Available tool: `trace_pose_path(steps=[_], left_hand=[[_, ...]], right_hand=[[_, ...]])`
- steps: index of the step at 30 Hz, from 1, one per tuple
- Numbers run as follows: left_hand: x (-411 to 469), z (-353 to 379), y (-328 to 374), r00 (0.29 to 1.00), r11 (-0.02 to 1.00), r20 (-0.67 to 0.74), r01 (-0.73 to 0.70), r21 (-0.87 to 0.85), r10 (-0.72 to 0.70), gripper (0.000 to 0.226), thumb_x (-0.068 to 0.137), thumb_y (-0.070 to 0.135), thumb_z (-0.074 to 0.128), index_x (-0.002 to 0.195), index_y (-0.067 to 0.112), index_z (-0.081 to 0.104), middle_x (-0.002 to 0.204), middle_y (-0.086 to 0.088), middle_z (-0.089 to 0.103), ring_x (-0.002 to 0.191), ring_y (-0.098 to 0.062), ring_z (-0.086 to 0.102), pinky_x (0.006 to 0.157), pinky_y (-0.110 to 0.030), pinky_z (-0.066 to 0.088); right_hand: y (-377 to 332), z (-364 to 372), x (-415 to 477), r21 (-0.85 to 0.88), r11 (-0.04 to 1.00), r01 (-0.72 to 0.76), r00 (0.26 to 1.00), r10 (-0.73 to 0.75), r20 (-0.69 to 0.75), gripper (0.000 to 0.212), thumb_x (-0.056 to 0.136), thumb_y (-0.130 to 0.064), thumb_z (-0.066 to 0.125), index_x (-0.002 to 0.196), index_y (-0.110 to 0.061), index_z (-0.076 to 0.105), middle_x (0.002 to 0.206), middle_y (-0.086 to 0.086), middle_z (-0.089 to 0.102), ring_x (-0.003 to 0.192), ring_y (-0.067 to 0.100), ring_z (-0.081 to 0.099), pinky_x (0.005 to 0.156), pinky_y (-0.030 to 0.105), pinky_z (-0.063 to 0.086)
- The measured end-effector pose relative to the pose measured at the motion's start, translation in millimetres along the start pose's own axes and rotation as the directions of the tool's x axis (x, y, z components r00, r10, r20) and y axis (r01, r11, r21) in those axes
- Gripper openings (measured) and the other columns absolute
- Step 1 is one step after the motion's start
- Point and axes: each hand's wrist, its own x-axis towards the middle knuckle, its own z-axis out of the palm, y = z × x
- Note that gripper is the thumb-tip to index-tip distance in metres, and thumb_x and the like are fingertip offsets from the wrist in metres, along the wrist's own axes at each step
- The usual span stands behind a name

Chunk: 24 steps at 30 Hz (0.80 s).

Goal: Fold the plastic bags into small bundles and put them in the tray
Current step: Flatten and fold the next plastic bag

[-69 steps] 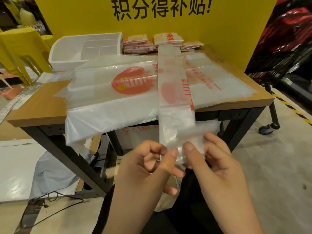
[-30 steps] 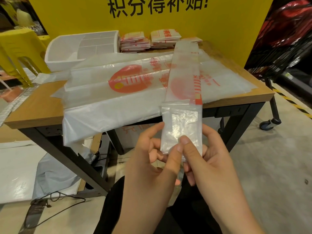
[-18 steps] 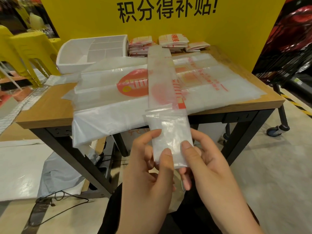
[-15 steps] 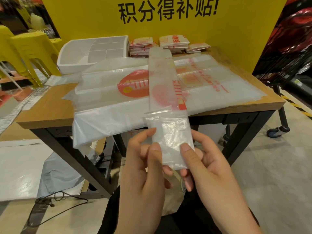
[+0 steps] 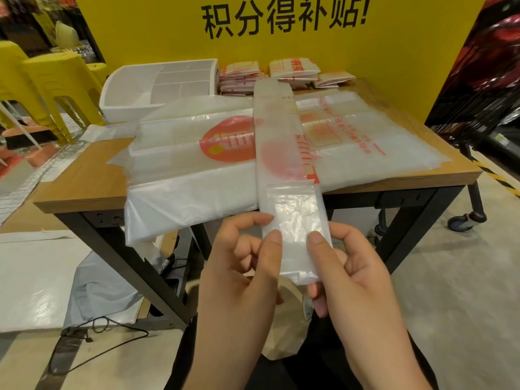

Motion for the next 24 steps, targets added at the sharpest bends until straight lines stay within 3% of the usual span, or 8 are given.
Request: trace_pose_path(steps=[1,3,5,7,9,13,17,24], left_hand=[[-2,0,1,1.000,1.000,0.027,-0.002,-0.007,0.003,0.002,0.093,0.036,0.065,0.094,0.038,0.064,0.065,-0.001,0.061,0.054,-0.019,0.061,0.050,-0.035,0.057],[-7,0,2,0.996,1.000,0.085,-0.025,0.003,0.025,0.019,0.089,0.046,0.067,0.091,0.028,0.063,0.066,0.000,0.063,0.054,-0.016,0.063,0.046,-0.040,0.056],[-10,1,5,0.994,1.000,0.106,-0.010,-0.003,0.010,0.023,0.085,0.040,0.073,0.091,0.023,0.059,0.066,0.003,0.065,0.053,-0.008,0.062,0.043,-0.029,0.051],[-10,1,4,0.996,1.000,0.089,0.022,-0.007,-0.021,0.016,0.082,0.029,0.071,0.087,0.027,0.056,0.064,0.006,0.065,0.053,-0.007,0.063,0.045,-0.025,0.049],[-9,2,2,0.997,0.999,0.073,0.035,0.024,-0.037,0.019,0.086,0.022,0.071,0.087,0.034,0.056,0.061,0.005,0.064,0.053,-0.010,0.063,0.046,-0.029,0.050],[-8,3,6,0.994,0.996,0.058,0.090,-0.023,-0.088,0.025,0.089,0.014,0.067,0.090,0.037,0.056,0.059,0.001,0.064,0.047,-0.010,0.060,0.043,-0.022,0.046],[-7,5,5,0.990,0.986,0.036,0.139,-0.089,-0.136,0.023,0.089,0.016,0.068,0.092,0.037,0.059,0.057,-0.002,0.060,0.044,-0.009,0.055,0.043,-0.023,0.043],[-7,6,13,0.980,0.974,0.033,0.198,-0.110,-0.195,0.017,0.089,0.026,0.066,0.101,0.038,0.064,0.063,-0.006,0.065,0.040,-0.015,0.053,0.037,-0.027,0.042]], right_hand=[[0,0,0,-0.006,1.000,0.001,1.000,-0.002,-0.008,0.014,0.089,-0.038,0.062,0.101,-0.031,0.067,0.057,0.005,0.061,0.045,0.011,0.052,0.040,0.021,0.040],[-1,2,0,-0.026,1.000,0.008,1.000,-0.009,-0.024,0.016,0.089,-0.040,0.061,0.099,-0.028,0.067,0.056,0.005,0.061,0.043,0.011,0.051,0.039,0.021,0.040],[-1,4,0,-0.044,0.999,0.018,0.999,-0.020,-0.041,0.015,0.089,-0.040,0.061,0.098,-0.028,0.066,0.057,0.005,0.063,0.042,0.009,0.053,0.040,0.019,0.041],[-1,7,0,-0.030,0.999,0.024,0.999,-0.025,-0.042,0.014,0.091,-0.036,0.061,0.099,-0.026,0.065,0.057,0.002,0.064,0.043,0.007,0.055,0.040,0.017,0.041],[0,8,0,0.008,1.000,0.015,0.999,-0.014,-0.029,0.015,0.093,-0.033,0.059,0.102,-0.023,0.064,0.055,0.001,0.062,0.042,0.007,0.054,0.039,0.018,0.041],[2,9,-2,0.003,1.000,0.028,1.000,-0.028,0.008,0.028,0.086,-0.043,0.059,0.111,-0.030,0.063,0.057,0.002,0.060,0.047,0.010,0.052,0.042,0.021,0.042],[3,6,-2,0.013,0.999,0.039,0.998,-0.039,0.052,0.041,0.081,-0.042,0.065,0.122,-0.039,0.060,0.060,0.005,0.060,0.050,0.010,0.052,0.046,0.020,0.042],[0,-2,0,0.040,0.999,0.010,0.992,-0.015,0.128,0.048,0.084,-0.036,0.061,0.132,-0.035,0.056,0.057,0.007,0.057,0.044,0.010,0.047,0.046,0.024,0.041]])
